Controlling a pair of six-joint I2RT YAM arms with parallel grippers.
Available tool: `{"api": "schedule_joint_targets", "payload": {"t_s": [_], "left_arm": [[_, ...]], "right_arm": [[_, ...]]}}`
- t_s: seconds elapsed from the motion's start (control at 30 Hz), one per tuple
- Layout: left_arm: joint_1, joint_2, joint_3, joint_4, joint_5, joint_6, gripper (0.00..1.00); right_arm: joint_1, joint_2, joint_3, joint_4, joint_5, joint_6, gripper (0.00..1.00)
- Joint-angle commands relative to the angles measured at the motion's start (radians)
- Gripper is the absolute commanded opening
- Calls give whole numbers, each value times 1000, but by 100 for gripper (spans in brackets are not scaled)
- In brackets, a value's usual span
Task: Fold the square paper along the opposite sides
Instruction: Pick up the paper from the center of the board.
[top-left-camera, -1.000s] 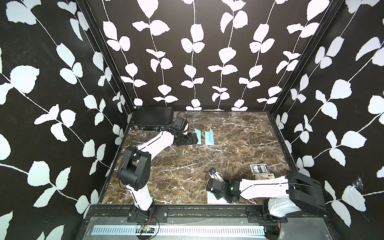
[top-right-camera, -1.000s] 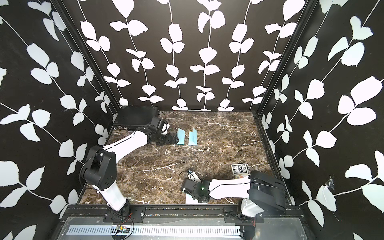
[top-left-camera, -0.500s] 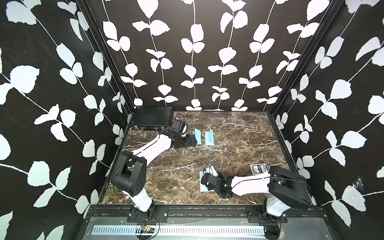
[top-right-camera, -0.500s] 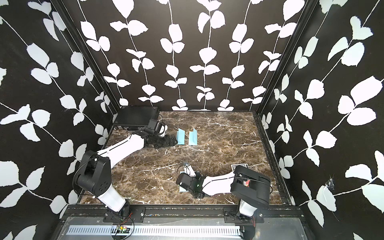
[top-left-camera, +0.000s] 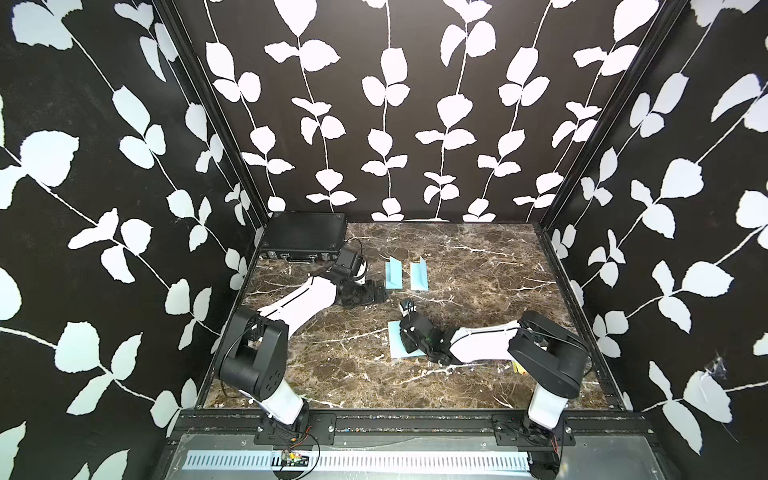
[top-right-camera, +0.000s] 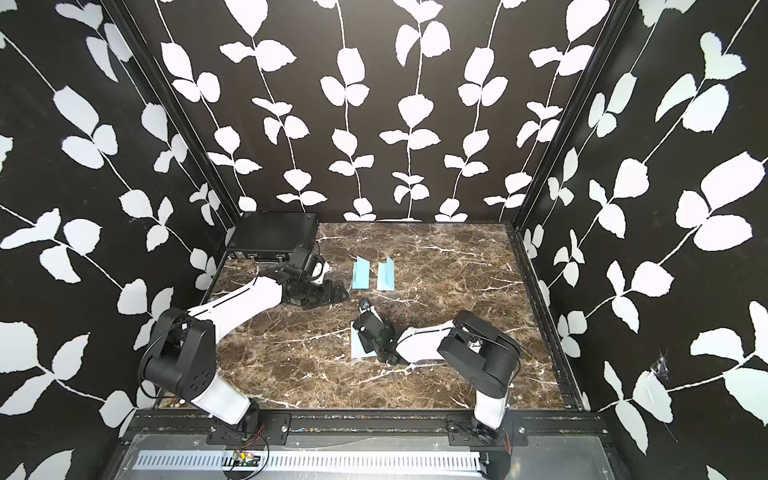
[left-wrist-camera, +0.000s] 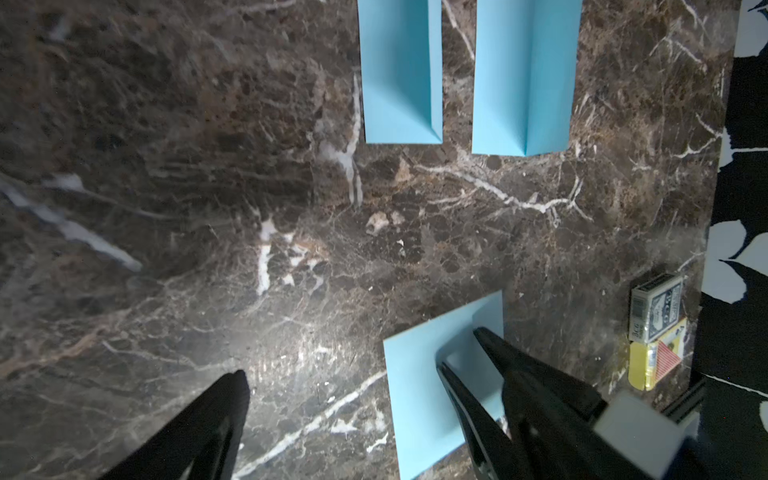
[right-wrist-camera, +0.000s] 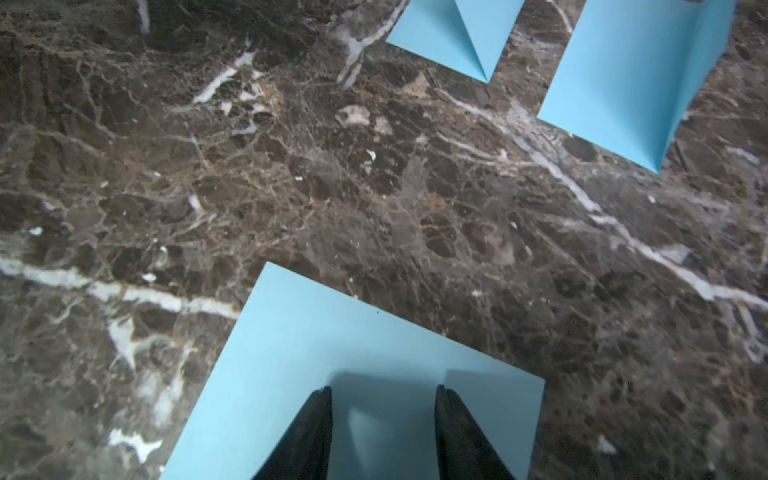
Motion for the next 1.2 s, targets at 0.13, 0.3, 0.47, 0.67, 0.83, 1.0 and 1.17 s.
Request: {"api": "schedule_joint_targets", "payload": {"t_s": [0.13,0.3,0.47,0.67,0.83,1.0,1.17], "left_arm": [[-30,-94,-58,-70,30,-32,96],[-90,-90,-79,-86,24,-87,96],[-163,-27,-46,-74,12,-121,96],[-198,86,9,-60,33,-134,96],[-209,154,22,-32,63,-147,96],[-211,206,12,3,73,-153,93],[-211,244,-3,32,80,-155,85]], "right_arm": [[-32,-97,53,-208,-75,-46,45],[-65,-262,-2,-270,-157,64,47],[-172,-406,-116,-259,-391,223,56],[-271,-444,-237,-188,-593,304,59],[-279,-362,-294,-107,-636,294,58],[-277,-237,-314,32,-709,310,56],[-263,-110,-280,116,-765,318,54]]}}
